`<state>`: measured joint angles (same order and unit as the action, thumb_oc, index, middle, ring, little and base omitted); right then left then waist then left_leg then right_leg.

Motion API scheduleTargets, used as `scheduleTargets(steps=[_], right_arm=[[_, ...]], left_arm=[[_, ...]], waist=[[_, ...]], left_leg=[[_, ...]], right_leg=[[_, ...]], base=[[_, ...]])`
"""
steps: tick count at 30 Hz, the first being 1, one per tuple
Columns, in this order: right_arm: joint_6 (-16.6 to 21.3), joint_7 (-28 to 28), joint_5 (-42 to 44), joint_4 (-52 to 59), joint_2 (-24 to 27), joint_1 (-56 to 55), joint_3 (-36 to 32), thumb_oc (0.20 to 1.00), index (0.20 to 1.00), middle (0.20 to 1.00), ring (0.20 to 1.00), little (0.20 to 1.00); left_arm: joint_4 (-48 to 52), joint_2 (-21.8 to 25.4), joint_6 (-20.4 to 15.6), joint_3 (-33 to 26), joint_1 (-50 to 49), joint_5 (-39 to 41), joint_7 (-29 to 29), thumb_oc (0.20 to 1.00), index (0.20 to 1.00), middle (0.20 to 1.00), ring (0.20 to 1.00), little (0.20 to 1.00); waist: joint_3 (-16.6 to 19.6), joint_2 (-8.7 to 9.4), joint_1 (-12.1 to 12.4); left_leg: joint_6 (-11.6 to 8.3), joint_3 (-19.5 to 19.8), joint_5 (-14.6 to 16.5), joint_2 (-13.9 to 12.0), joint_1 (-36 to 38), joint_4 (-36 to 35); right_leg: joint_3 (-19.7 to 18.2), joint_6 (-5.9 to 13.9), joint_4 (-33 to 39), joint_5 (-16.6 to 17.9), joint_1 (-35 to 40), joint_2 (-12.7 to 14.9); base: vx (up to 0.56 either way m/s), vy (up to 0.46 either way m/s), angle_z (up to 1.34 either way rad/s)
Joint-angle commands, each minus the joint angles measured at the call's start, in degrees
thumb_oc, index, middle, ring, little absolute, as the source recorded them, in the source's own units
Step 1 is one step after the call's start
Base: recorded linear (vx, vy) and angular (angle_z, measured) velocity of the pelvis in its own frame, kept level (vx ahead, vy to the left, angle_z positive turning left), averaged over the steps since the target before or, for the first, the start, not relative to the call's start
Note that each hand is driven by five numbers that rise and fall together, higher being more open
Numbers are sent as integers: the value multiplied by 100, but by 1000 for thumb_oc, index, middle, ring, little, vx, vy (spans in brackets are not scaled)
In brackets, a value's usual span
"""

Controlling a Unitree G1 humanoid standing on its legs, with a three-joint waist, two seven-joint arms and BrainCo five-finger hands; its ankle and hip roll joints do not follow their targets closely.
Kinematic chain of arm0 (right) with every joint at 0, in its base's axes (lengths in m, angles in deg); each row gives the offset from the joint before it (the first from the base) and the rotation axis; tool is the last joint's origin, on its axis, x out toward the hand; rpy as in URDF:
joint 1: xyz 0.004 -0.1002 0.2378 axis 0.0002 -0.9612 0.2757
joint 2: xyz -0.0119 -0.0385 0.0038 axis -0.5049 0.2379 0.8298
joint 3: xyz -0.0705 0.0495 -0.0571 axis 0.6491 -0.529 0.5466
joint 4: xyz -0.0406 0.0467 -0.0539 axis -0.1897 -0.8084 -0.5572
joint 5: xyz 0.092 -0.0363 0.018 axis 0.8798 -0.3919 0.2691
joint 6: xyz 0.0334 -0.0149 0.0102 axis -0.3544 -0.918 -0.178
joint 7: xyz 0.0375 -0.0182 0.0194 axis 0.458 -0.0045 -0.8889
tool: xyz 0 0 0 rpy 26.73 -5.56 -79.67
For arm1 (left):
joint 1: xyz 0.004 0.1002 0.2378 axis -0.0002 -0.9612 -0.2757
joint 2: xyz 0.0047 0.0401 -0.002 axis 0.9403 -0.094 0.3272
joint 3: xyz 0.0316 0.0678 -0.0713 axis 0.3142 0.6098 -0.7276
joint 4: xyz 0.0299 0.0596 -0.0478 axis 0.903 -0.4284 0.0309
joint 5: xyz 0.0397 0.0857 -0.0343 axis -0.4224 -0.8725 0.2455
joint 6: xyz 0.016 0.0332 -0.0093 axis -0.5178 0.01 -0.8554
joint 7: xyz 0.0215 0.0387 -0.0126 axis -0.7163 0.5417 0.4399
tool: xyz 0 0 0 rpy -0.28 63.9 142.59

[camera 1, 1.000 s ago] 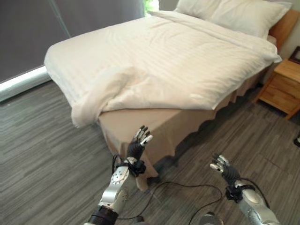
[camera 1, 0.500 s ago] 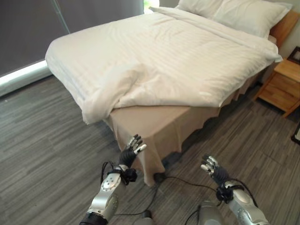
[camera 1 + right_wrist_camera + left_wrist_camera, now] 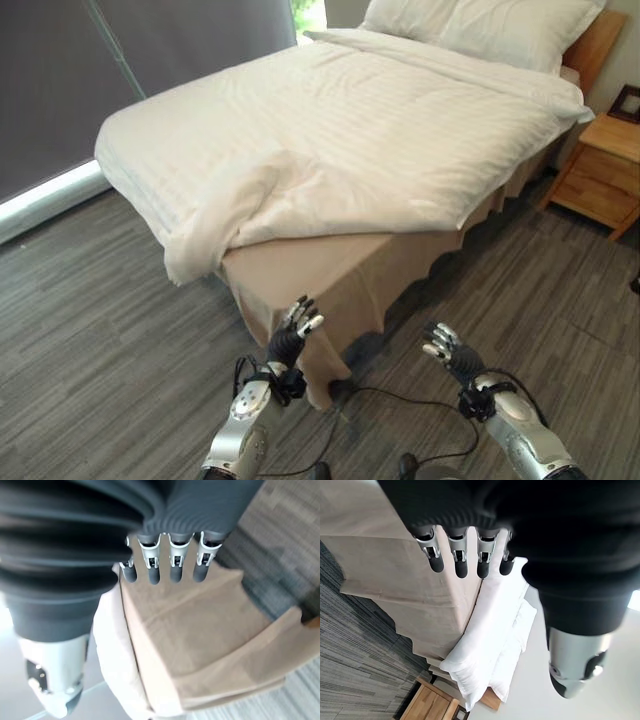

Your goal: Making the bed.

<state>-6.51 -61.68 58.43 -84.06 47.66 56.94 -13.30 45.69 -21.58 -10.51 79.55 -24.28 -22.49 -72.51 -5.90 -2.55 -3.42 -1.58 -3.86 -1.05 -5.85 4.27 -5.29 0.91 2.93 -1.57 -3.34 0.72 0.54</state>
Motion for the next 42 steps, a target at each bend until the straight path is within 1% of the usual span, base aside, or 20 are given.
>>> scheduleTargets(steps=[1,7,14,17,19,20,21,22,24,25,27,28,29,31,34,36,37,39,41,42], right_arm=[[150,-17,-11,202,-55,13,-11,1000,1000,1000,1000,1000],[172,-44,-317,256,109,10,-61,1000,1000,1000,1000,1000],[260,30,-401,237,122,-13,-215,1000,1000,1000,1000,1000],[263,7,-432,257,86,84,-180,1000,1000,1000,1000,1000],[276,-55,-508,206,138,201,-99,1000,1000,1000,1000,1000],[294,-90,-554,199,174,276,-52,1000,1000,1000,1000,1000],[296,-91,-554,195,172,282,-52,1000,1000,1000,1000,1000],[291,-72,-607,163,206,328,-5,1000,1000,1000,1000,1000],[297,6,-665,89,257,372,-17,1000,1000,1000,1000,1000],[316,23,-615,107,285,330,-94,1000,1000,1000,1000,1000],[315,23,-614,109,286,326,-97,1000,1000,1000,1000,1000],[405,112,-654,183,374,278,-206,1000,1000,1000,1000,1000],[406,112,-655,183,375,277,-207,1000,1000,1000,1000,1000],[428,191,-781,149,423,305,-284,1000,1000,1000,1000,1000],[418,164,-759,129,405,260,-340,1000,1000,1000,1000,1000],[397,80,-728,158,401,192,-379,1000,1000,1000,1000,1000],[390,84,-746,154,358,142,-394,1000,1000,1000,1000,1000],[367,66,-813,117,282,108,-395,1000,1000,1000,1000,1000],[366,110,-730,61,155,104,-392,1000,1000,1000,1000,1000],[365,93,-562,21,70,135,-385,1000,1000,1000,1000,1000]], left_arm=[[341,170,-253,-132,133,104,-62,1000,1000,1000,1000,1000],[277,188,-313,-144,247,63,24,1000,1000,1000,1000,1000],[291,181,-350,-320,263,34,161,1000,1000,1000,1000,1000],[265,189,-383,-464,309,7,219,1000,1000,1000,1000,1000],[234,212,-421,-528,341,13,173,1000,1000,1000,1000,1000],[221,218,-463,-556,354,47,173,1000,1000,1000,1000,1000],[220,219,-464,-558,359,47,172,1000,1000,1000,1000,1000],[195,221,-486,-565,385,69,199,1000,1000,1000,1000,1000],[173,181,-506,-549,419,140,254,1000,1000,1000,1000,1000],[151,189,-500,-522,402,145,244,1000,1000,1000,1000,1000],[150,189,-501,-519,402,145,244,1000,1000,1000,1000,1000],[50,258,-515,-476,467,109,300,1000,1000,1000,1000,1000],[48,256,-516,-475,469,108,300,1000,1000,1000,1000,1000],[-2,273,-545,-469,612,81,328,1000,1000,1000,1000,1000],[10,284,-575,-441,710,53,315,1000,1000,1000,1000,1000],[79,306,-609,-407,813,98,286,1000,1000,1000,1000,1000],[85,304,-610,-343,859,68,285,1000,1000,1000,1000,1000],[160,345,-599,-187,988,34,214,1000,1000,1000,1000,1000],[250,415,-593,-85,1022,-18,194,1000,1000,1000,1000,1000],[261,470,-581,-42,1047,-52,197,1000,1000,1000,1000,1000]], waist=[[12,396,74],[-65,430,48],[23,445,62],[-35,465,110],[-172,594,161],[-296,641,229],[-285,631,215],[-377,643,281],[-445,656,316],[-398,646,319],[-408,650,326],[-334,470,325],[-342,472,328],[-289,425,316],[-214,436,301],[-87,428,240],[-73,444,218],[-46,504,193],[-48,571,189],[-76,581,169]], left_leg=[[266,-80,166,764,133,182],[269,-12,248,721,104,366],[226,-25,223,697,223,268],[151,-161,216,651,153,336],[-4,-203,263,546,-212,1222],[-113,-117,130,523,-558,1885],[-118,-100,163,509,-617,1959],[-179,60,22,531,-838,2266],[-149,131,-34,373,-1030,2016],[-136,53,-31,142,-1003,1604],[-136,46,-36,145,-981,1588],[-321,110,-622,-218,-1081,816],[-325,105,-636,-216,-1055,787],[-514,220,-859,-547,-1054,634],[-584,281,-823,-623,-955,702],[-562,264,-586,-583,-821,758],[-547,192,-536,-569,-825,802],[-402,99,-267,-417,-830,932],[-214,19,-100,-183,-769,954],[-121,2,-49,-51,-736,918]], right_leg=[[247,186,316,410,202,1],[260,112,-50,270,79,11],[340,108,140,258,271,4],[532,135,204,319,260,28],[611,90,80,228,232,96],[610,35,10,191,223,132],[624,30,-1,188,199,121],[608,-4,-40,155,205,136],[639,39,-43,106,282,250],[656,90,-3,46,389,323],[652,91,-1,45,403,327],[601,146,-38,-112,536,363],[598,145,-45,-120,543,366],[378,238,-86,-205,690,516],[230,322,-116,-204,769,641],[111,421,-148,-189,815,799],[124,469,-161,-167,829,864],[65,596,-243,-24,781,1094],[-91,760,-544,574,565,1334],[-198,798,-826,1008,387,1435]], base=[[7,-44,3],[0,-44,2],[37,-36,0],[-36,-29,-2],[-122,-84,-2],[-102,-53,2],[-89,-36,0],[-32,12,-2],[85,74,4],[161,90,9],[179,125,9],[234,182,21],[326,271,24],[302,299,11],[233,248,-29],[205,264,-58],[203,358,-52],[136,324,-34],[90,368,-26],[53,375,-23]])
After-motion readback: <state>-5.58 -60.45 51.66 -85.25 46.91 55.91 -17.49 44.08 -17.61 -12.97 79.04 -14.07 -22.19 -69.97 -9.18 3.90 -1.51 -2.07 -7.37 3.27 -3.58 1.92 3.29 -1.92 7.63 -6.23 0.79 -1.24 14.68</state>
